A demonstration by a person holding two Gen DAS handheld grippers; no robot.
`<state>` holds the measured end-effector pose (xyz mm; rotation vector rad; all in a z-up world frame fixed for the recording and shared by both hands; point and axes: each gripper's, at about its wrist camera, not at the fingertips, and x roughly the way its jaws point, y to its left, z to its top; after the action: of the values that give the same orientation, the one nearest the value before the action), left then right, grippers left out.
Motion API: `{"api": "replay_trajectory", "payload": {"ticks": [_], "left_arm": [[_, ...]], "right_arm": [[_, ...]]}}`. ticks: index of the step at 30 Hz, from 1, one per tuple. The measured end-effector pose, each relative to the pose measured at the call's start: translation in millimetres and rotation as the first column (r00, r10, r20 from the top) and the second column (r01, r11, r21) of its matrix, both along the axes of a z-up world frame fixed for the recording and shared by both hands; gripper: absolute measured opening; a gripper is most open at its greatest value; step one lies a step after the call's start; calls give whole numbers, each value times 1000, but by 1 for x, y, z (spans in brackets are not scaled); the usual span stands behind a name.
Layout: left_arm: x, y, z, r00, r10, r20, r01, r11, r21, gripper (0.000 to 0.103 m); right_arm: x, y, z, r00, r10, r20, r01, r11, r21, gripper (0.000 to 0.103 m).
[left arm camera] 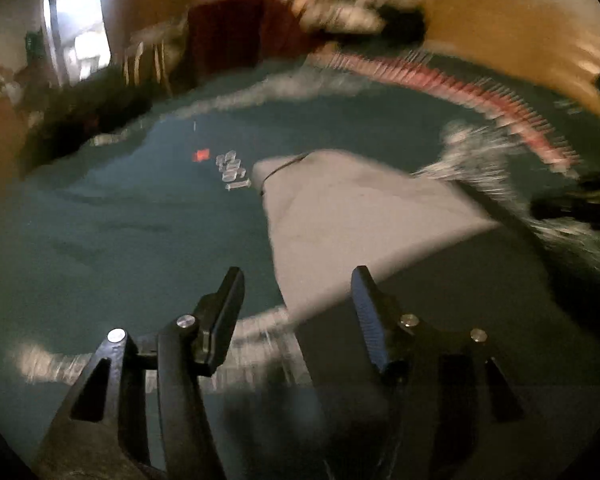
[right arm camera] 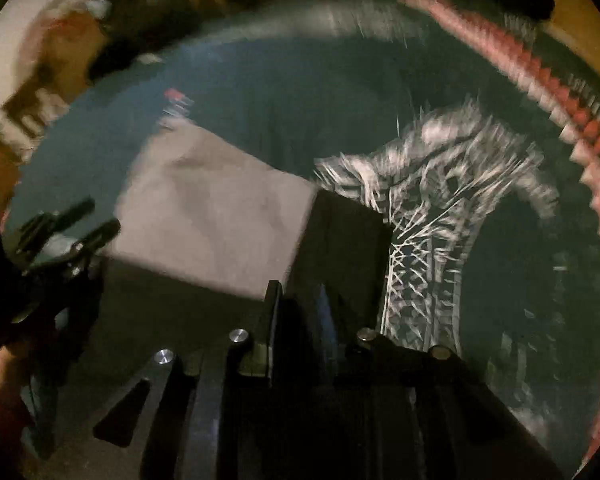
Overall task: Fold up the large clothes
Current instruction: 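Fold the shirt over in half with both grippers and lay it flat, then release the shirt and pull both grippers back from it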
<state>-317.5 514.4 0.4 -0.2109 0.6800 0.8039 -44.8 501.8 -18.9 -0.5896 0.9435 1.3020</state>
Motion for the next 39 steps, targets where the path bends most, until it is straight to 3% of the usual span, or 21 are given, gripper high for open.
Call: {"api": "replay_trajectory", "payload": {"ticks": [3, 7, 10, 12, 13, 15, 17, 19, 22, 26, 31, 35, 39], "left_arm": [[-37, -63, -5, 998, -50, 39, 50, 999, -11, 55], [-49, -96, -53, 997, -33, -64, 28, 996, -90, 57], [-45, -97, -40, 997, 13, -70, -18, 997, -74, 60], [-48, -101, -23, 998, 47, -51, -50, 997, -57, 60], [-52, -107, -15, 997, 65, -44, -67, 997, -49, 61], [-64, -121, -10, 992, 120, -48, -122, 992, -40, 75], [-74, -131, -12, 987, 156, -47, -159, 985, -60, 81], [-83, -145, -24, 979, 190, -77, -195, 978, -73, 85], [-81, -152, -43, 973, 201, -115, -213, 972, -100, 90], [-74, -147, -83, 962, 203, -185, -244, 941, -235, 103], [-74, -141, -86, 961, 223, -162, -258, 935, -242, 103], [-72, -140, -87, 954, 252, -164, -285, 932, -225, 103], [-66, -131, -79, 945, 259, -198, -306, 913, -268, 103]], "right_arm": [[-34, -72, 16, 997, 16, 73, -22, 996, 81, 25], [-59, -141, -19, 998, -36, 50, 33, 998, 46, 25], [-59, -161, -55, 998, -65, 8, 65, 998, -22, 26], [-61, -167, -49, 997, -67, 41, 68, 997, -22, 26], [-65, -167, -38, 996, -66, 65, 67, 998, -13, 30], [-76, -183, -16, 995, -70, 73, 67, 996, 51, 41], [-87, -201, -3, 993, -92, 78, 86, 993, 83, 69], [-98, -228, -4, 986, -137, 93, 130, 988, 80, 80], [-106, -260, -26, 979, -191, 71, 191, 982, 12, 85], [-110, -279, -59, 970, -220, 101, 227, 971, -70, 86], [-111, -276, -74, 967, -229, 112, 239, 968, -79, 103], [-112, -270, -78, 963, -243, 118, 255, 961, -103, 103], [-106, -261, -76, 969, -229, 93, 241, 960, -145, 103]]}}
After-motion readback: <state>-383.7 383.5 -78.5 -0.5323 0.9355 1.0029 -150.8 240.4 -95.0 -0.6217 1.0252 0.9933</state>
